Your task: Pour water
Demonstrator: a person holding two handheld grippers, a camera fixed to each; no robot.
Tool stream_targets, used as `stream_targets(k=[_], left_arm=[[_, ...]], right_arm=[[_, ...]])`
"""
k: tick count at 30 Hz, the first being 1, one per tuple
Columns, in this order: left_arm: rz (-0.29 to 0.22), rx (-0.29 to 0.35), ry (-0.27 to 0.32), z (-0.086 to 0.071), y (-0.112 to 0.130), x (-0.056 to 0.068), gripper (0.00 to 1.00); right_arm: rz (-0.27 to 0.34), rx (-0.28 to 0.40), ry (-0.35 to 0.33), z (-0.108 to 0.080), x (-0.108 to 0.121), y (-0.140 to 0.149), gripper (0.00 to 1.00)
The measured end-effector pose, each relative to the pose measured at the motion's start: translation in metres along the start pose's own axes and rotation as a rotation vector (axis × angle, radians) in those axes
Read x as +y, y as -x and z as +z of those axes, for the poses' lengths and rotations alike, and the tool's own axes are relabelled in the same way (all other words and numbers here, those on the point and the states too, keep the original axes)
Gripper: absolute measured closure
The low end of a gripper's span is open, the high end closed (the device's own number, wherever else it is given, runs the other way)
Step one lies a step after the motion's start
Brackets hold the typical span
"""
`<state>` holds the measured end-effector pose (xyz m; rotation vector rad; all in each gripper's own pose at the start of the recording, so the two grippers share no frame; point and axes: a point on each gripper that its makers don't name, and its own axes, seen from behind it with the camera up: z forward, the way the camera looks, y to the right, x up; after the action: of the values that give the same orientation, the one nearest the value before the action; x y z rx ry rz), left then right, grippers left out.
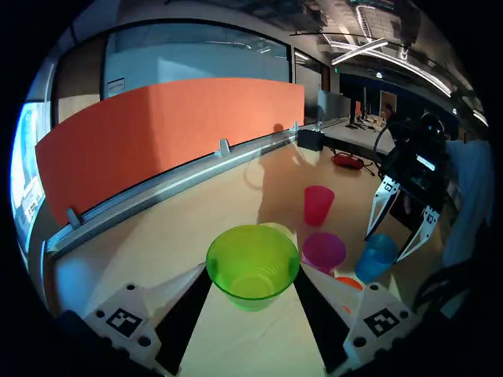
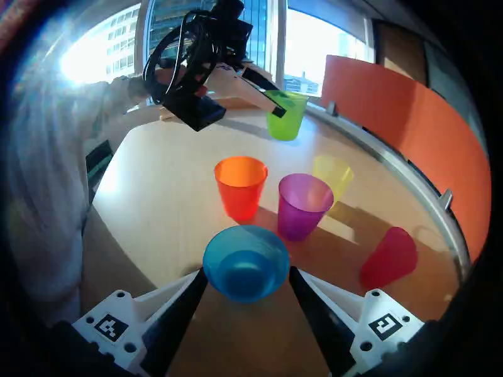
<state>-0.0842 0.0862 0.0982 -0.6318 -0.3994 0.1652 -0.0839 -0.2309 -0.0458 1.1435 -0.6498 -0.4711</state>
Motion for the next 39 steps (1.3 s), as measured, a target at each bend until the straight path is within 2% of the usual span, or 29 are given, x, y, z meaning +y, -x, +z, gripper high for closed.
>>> stream_targets(k=[9, 15, 18, 23, 32, 39], left_arm=[[-0.008, 0.044, 0.003, -0.011, -0.018, 0.003, 0.14], [0.0, 0.061, -0.001, -0.017, -0.024, 0.003, 0.14], [-0.006, 0.065, -0.001, -0.019, -0.025, 0.003, 0.14], [-0.013, 0.076, 0.001, -0.021, -0.027, 0.006, 0.14], [-0.009, 0.095, -0.003, -0.028, -0.031, 0.013, 0.14], [-0.011, 0.13, 0.004, -0.037, -0.042, 0.027, 0.14]], right_arm=[[-0.007, -0.001, -0.003, 0.016, -0.002, 0.004, 0.0], [-0.002, 0.008, 0.008, 0.019, -0.001, 0.004, 0.01], [0.005, 0.016, 0.013, 0.02, 0.0, 0.004, 0.09], [0.019, 0.035, 0.018, 0.02, -0.001, 0.002, 0.11], [0.052, 0.087, 0.054, 0.005, 0.002, -0.008, 0.11], [0.097, 0.149, 0.091, -0.017, 0.004, -0.022, 0.11]])
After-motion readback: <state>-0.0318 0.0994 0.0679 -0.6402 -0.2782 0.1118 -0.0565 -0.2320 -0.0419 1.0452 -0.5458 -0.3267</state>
